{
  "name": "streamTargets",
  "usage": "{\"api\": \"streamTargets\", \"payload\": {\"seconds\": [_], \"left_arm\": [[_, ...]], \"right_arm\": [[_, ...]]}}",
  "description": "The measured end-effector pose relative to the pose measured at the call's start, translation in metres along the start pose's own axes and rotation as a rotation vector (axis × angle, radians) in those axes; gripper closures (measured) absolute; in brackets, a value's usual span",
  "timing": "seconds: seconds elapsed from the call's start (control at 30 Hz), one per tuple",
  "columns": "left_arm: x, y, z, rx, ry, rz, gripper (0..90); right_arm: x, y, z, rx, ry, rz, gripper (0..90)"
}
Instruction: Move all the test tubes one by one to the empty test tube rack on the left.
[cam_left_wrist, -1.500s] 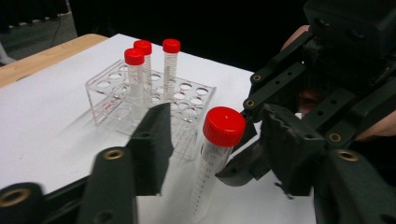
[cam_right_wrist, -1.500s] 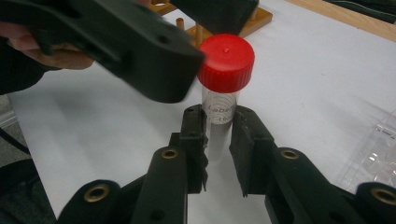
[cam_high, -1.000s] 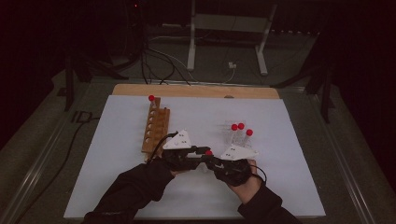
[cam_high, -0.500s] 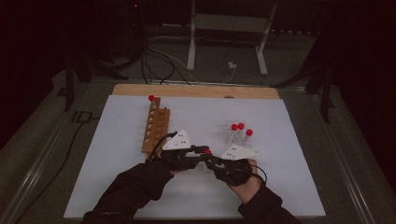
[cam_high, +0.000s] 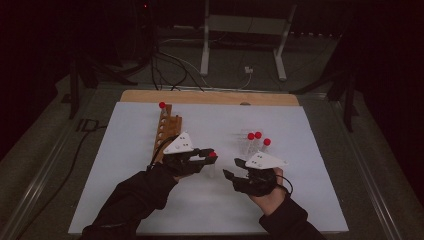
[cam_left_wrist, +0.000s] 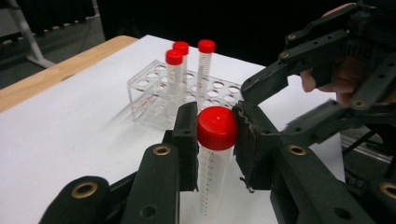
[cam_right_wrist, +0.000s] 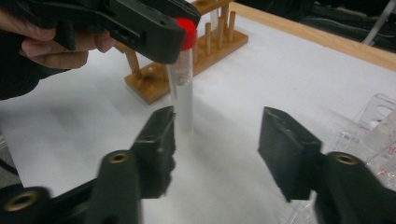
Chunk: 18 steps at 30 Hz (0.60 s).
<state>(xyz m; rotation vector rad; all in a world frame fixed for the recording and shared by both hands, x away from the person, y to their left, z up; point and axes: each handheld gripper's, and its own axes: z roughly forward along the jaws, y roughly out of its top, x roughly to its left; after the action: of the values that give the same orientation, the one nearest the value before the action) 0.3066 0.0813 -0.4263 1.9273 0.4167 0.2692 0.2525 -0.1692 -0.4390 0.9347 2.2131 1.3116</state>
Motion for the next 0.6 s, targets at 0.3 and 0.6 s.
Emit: {"api": "streamTargets", "payload": {"seconds": [0.3, 0.6], "left_arm": [[0.014, 0.009, -0.019, -0.020, 0.069, 0.005, 71.9], [0.036, 0.019, -0.039, -0.052, 0.156, -0.013, 71.9]], "right_arm": [[-0.001, 0.002, -0.003, -0.038, -0.031, 0.011, 14.5], [-0.005, 0.003, -0.005, -0.052, -0.032, 0.044, 1.3]]}}
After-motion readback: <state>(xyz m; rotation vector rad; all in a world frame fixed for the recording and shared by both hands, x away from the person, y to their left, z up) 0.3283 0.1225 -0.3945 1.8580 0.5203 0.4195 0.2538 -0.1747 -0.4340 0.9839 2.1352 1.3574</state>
